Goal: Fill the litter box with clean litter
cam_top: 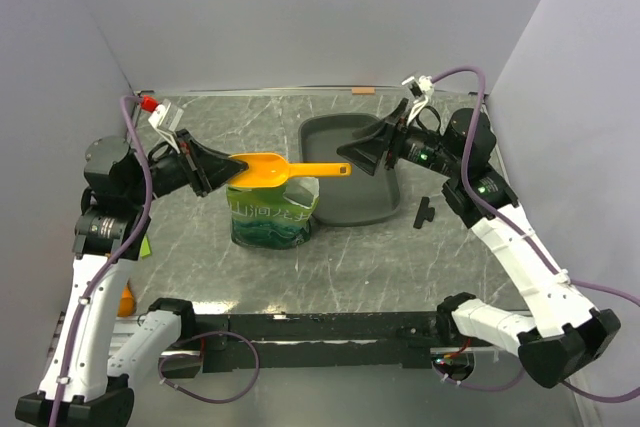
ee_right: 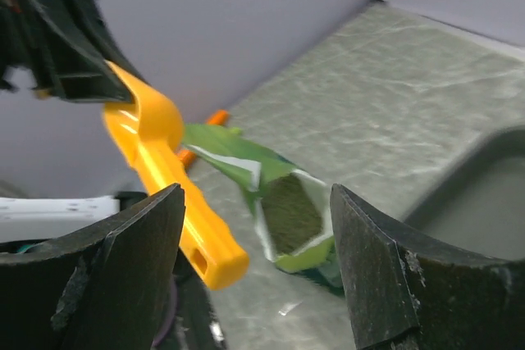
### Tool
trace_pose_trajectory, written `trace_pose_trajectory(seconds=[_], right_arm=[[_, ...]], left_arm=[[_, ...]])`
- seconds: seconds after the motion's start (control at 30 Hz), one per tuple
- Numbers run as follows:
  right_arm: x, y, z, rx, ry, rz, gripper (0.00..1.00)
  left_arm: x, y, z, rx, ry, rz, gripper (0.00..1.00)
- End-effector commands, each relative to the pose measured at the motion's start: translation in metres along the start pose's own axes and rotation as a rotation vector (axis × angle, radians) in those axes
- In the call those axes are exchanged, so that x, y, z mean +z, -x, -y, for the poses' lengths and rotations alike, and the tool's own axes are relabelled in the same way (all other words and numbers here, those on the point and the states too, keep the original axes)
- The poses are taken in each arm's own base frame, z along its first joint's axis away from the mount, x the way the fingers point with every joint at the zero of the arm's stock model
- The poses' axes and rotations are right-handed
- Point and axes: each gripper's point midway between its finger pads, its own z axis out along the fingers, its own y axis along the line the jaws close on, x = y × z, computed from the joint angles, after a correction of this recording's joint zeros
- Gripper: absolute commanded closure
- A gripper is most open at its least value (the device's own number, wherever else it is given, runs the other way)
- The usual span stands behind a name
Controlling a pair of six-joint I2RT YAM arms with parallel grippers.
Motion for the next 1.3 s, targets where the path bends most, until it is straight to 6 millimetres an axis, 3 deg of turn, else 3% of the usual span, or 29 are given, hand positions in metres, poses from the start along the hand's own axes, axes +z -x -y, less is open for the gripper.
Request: trace_pose_trajectory(seconds=[0.0,0.2,0.4,0.97,1.27], right_arm=[[-0.017,0.008,-0.047,0.064,0.301,0.037,0.22],[-0.019,-0.015,-0.046,0.131,0.400,0.018,0.22],[-0.019,-0.022,-0.049,0.181,0.473,0.015,0.25],[-0.001,-0.026,-0.060,0.196,0.509,-0.018,0.40],[0.003,-0.020,-0.067,0.173,0.511,-0.003,0.43]], left_arm=[[-0.005,0.016,0.022,0.134,-0.076,0.067,0.99],[-0.005,0.014,0.024,0.138,-0.105,0.071,0.99],[-0.002,0.012,0.021,0.127,-0.111,0.059,0.99],[-0.002,0.014,0.023,0.131,-0.120,0.080,0.99],[-0.003,0.013,0.024,0.135,-0.125,0.076,0.99]])
